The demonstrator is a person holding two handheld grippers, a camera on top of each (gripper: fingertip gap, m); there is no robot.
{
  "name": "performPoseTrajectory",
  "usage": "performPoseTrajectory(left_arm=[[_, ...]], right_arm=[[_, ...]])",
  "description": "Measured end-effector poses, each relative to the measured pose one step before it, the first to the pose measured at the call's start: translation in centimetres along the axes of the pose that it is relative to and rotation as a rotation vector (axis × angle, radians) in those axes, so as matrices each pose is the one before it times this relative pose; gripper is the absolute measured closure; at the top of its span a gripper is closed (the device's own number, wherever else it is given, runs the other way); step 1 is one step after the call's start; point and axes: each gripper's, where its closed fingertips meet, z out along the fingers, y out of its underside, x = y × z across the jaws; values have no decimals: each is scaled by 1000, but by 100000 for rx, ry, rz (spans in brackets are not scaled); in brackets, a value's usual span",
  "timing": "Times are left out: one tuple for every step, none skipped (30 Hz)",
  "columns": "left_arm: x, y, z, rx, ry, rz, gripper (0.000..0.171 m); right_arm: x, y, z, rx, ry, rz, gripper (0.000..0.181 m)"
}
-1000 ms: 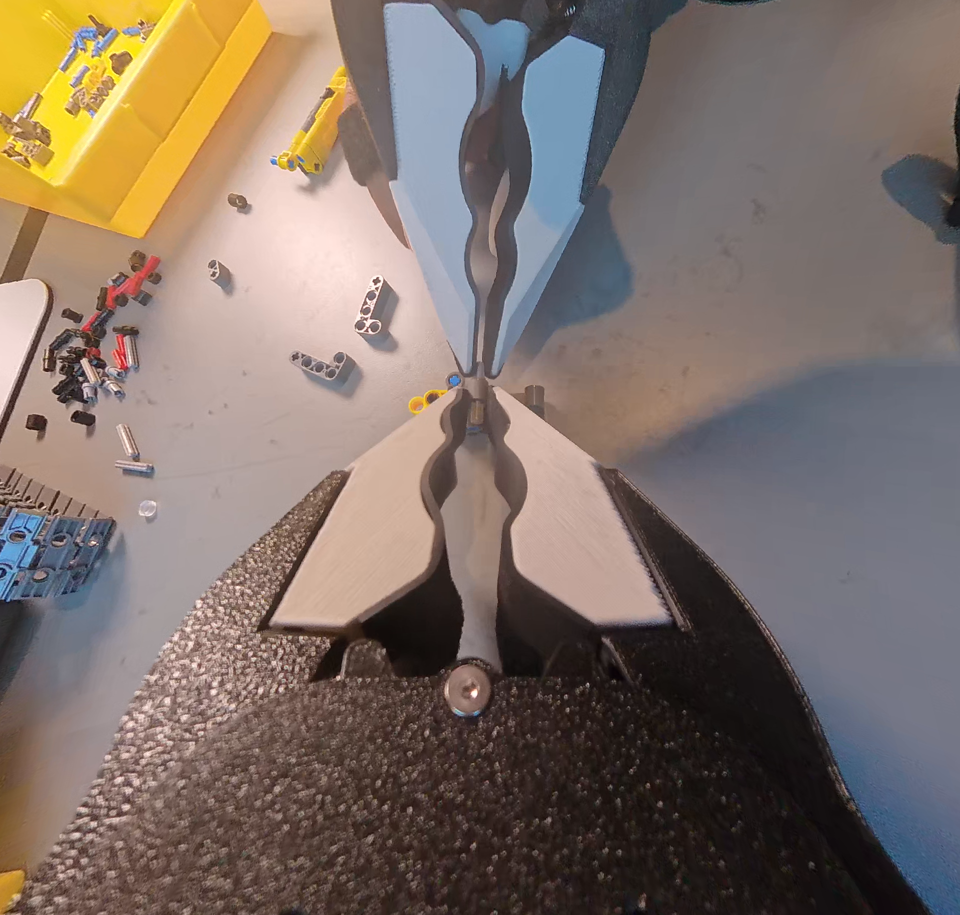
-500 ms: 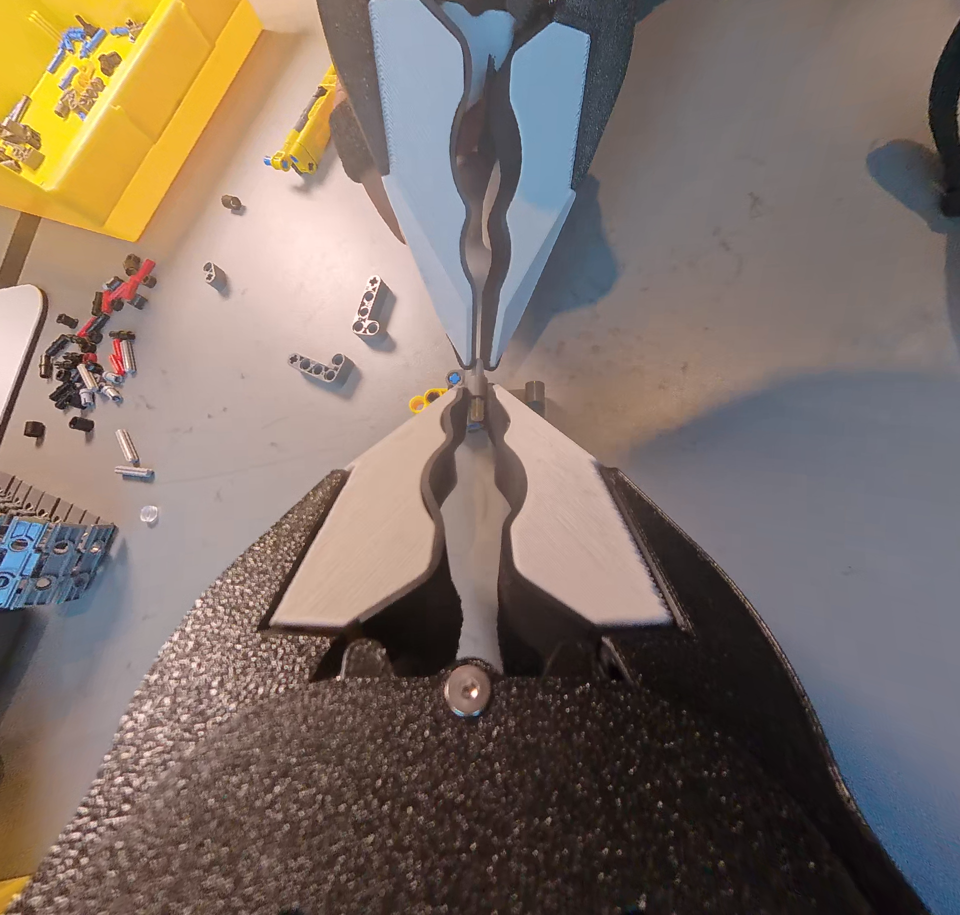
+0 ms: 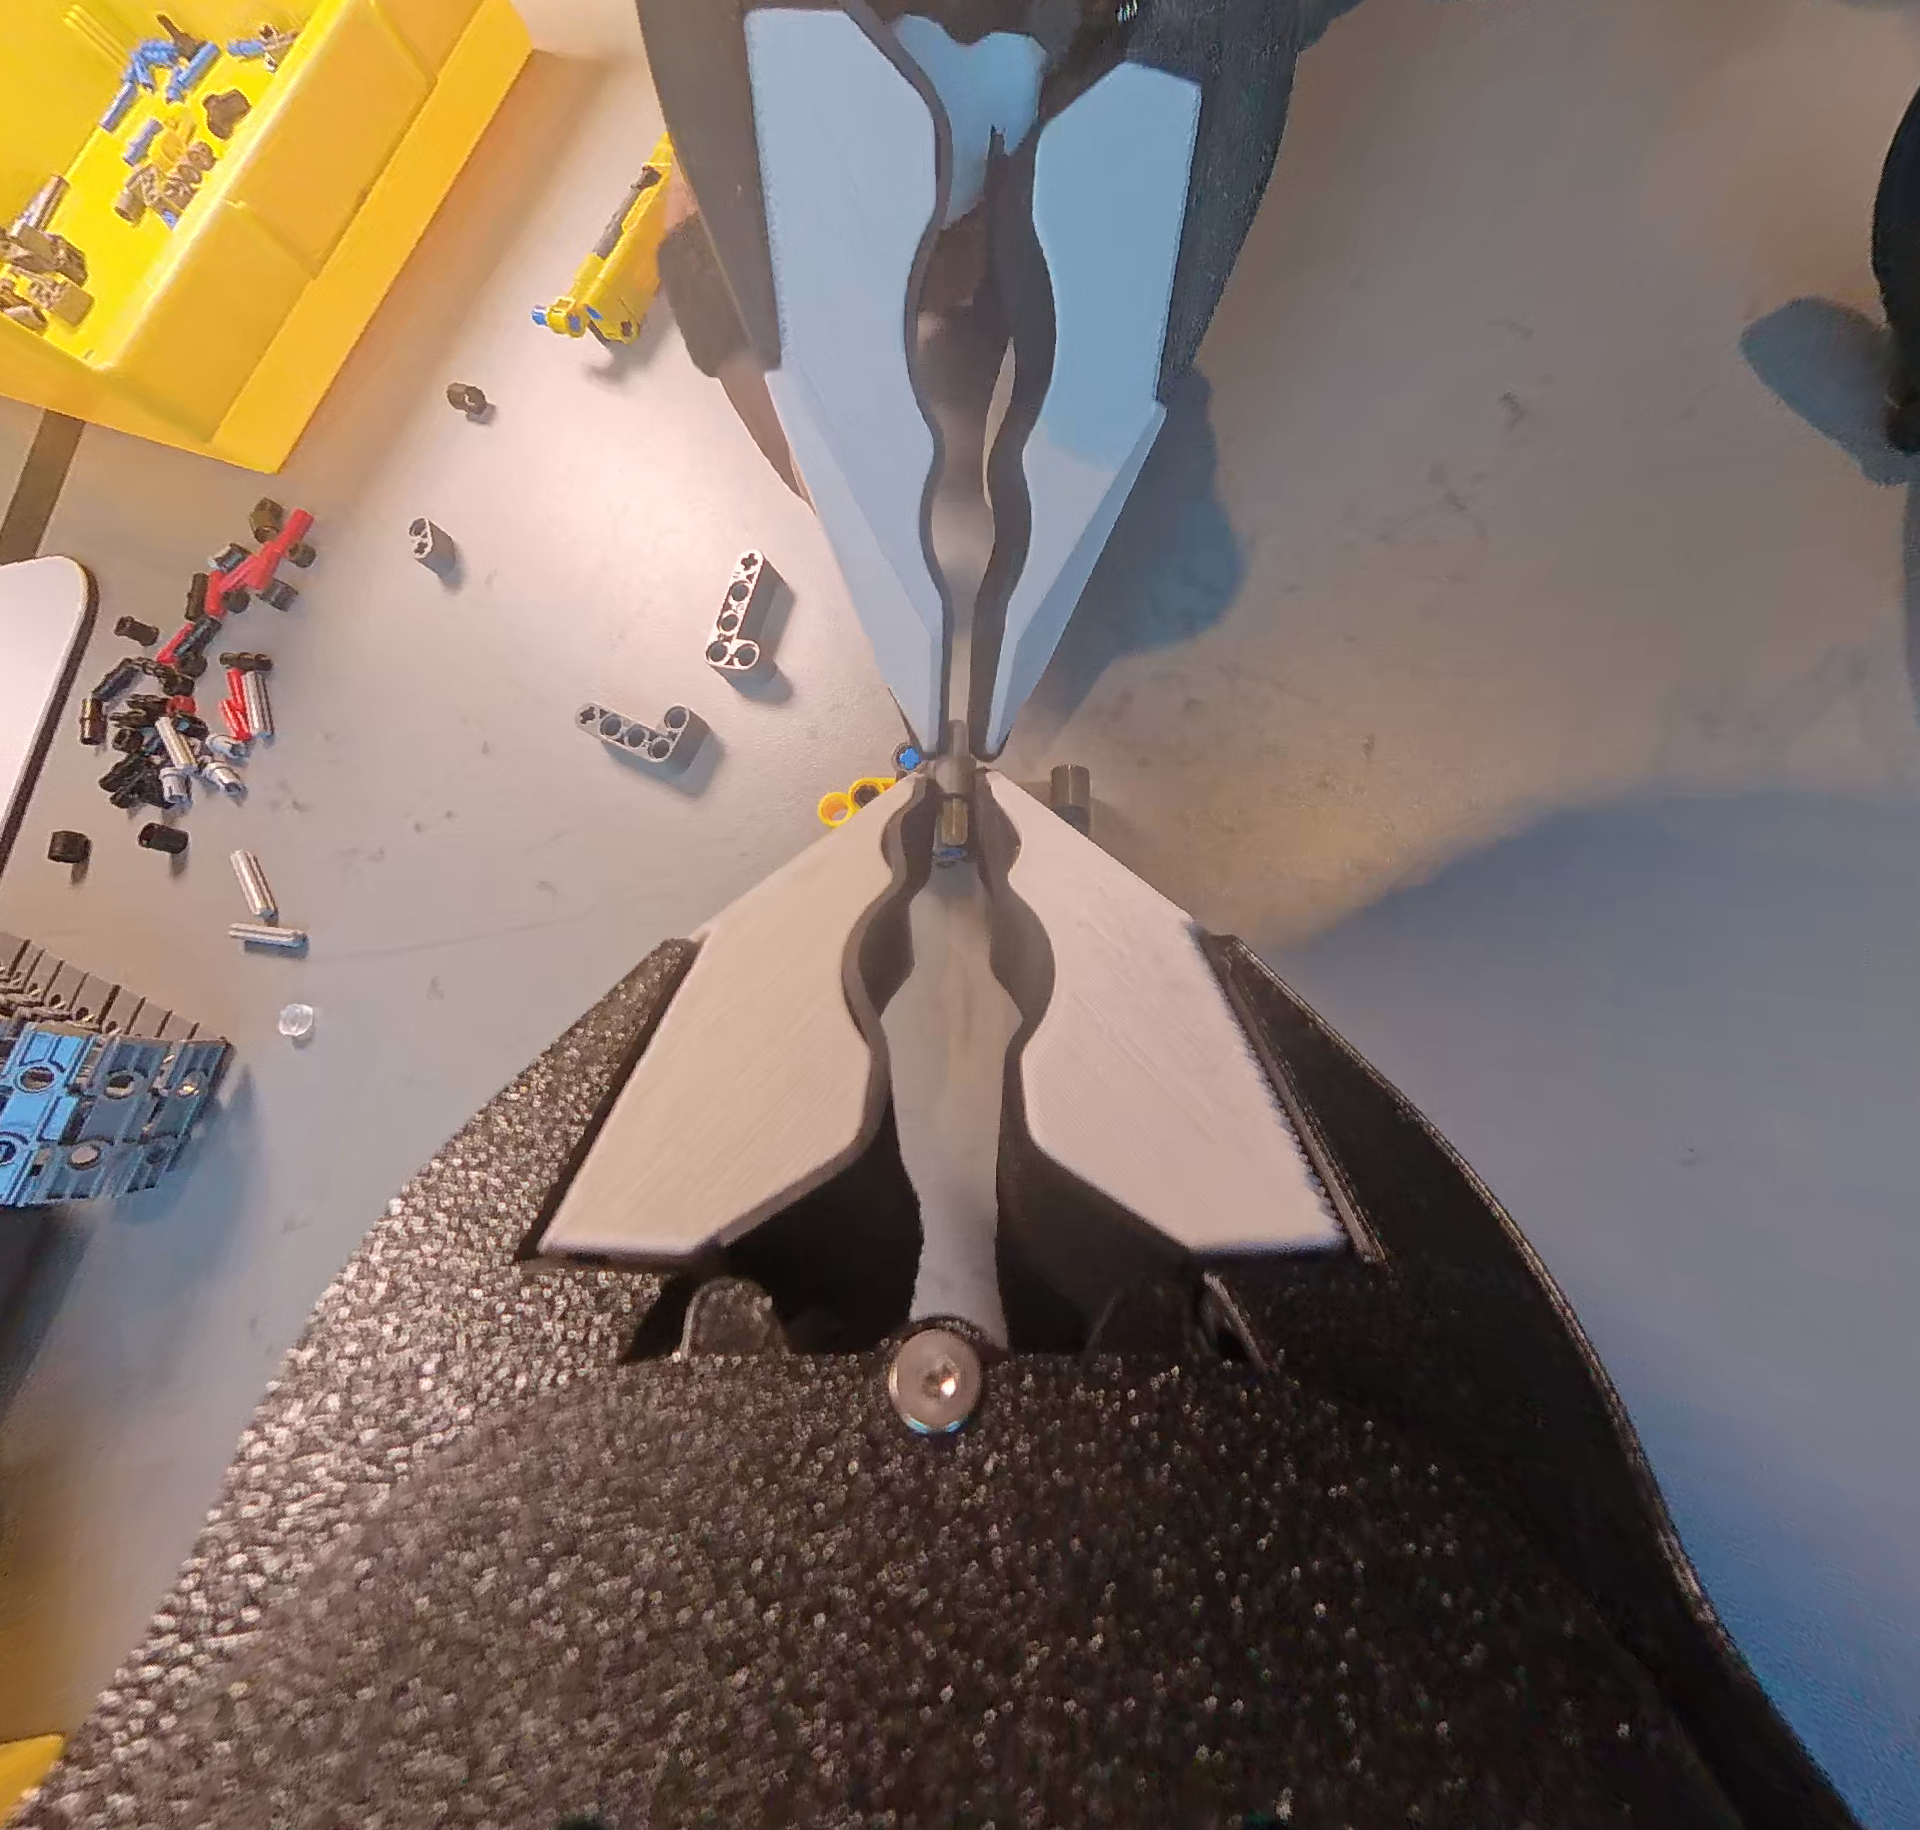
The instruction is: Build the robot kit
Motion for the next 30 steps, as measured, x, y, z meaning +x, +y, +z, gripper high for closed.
performPoseTrajectory(left_arm=[[7,16,-16,-3,25,-121,165],[-6,11,3,22,-63,-90,165],[12,-12,7,-78,-131,21,165],[2,-8,16,-355,-267,234,165],[-1,4,7,-516,-354,375,165],[6,1,7,-363,-359,430,165],[4,-3,16,-28,-270,41,165],[-6,-18,21,84,-267,-232,165],[1,-16,26,-160,-336,-31,165],[-2,-11,17,-385,-332,249,165],[-1,-1,14,-299,-280,310,165],[-4,-6,4,-6,-87,-22,165],[3,-9,7,188,72,-270,165],[7,5,0,126,47,-43,165],[6,-10,2,-7,-1,199,165],[16,-4,16,-23,-71,283,165],[19,-9,13,31,-102,272,165],[18,-13,2,151,-19,153,165],[39,0,-3,271,92,-53,165],[35,-7,-4,247,120,-86,165],[24,-5,-3,143,60,137,165],[23,-19,14,36,-9,256,165],[10,-12,13,-26,52,32,165],[-3,-2,-5,-4,72,-50,165],[11,5,-5,60,96,-134,165],[16,-2,-4,161,268,-379,165],[7,-2,-16,411,291,-539,165],[0,-2,-18,628,186,-246,165],[-31,40,-32,431,-197,352,165],[-48,26,-23,356,-497,870,165]], right_arm=[[26,-26,45,218,156,-104,177],[-2,13,-8,55,-696,1165,177],[-4,18,-29,163,-1064,1893,177],[-5,24,-19,197,-492,498,178],[1,26,-16,2,-45,-403,178],[-3,20,-10,12,-65,-50,178],[-4,28,-35,82,-67,-133,178],[12,39,-42,49,-40,-226,178],[0,19,-30,53,-167,83,178],[-1,25,-13,24,-88,-45,178],[9,15,-15,-47,-45,-225,178],[-6,15,-13,65,-20,-23,178],[-3,7,-4,-3,-62,6,178],[0,-2,-9,6,-89,-35,178],[-12,2,-9,43,-130,-92,178],[-11,20,-31,96,-313,42,178],[-19,16,-23,111,-364,148,178],[-28,-7,-23,48,-289,24,178],[-31,-14,-4,30,-123,-174,178],[-34,5,-16,-12,-179,-55,178],[-31,3,-19,32,-267,56,178],[-16,6,-23,102,-244,59,178],[-5,6,-15,41,-150,95,178],[1,-10,-2,-77,26,-76,178],[-6,-22,26,-211,-71,412,178],[-24,-47,28,-391,-248,1420,178],[-9,-25,-11,-204,-172,1681,177],[111,-20,-271,283,221,1107,175],[700,-178,-671,1507,2325,2490,162],[830,-41,-854,279,861,4514,156]])
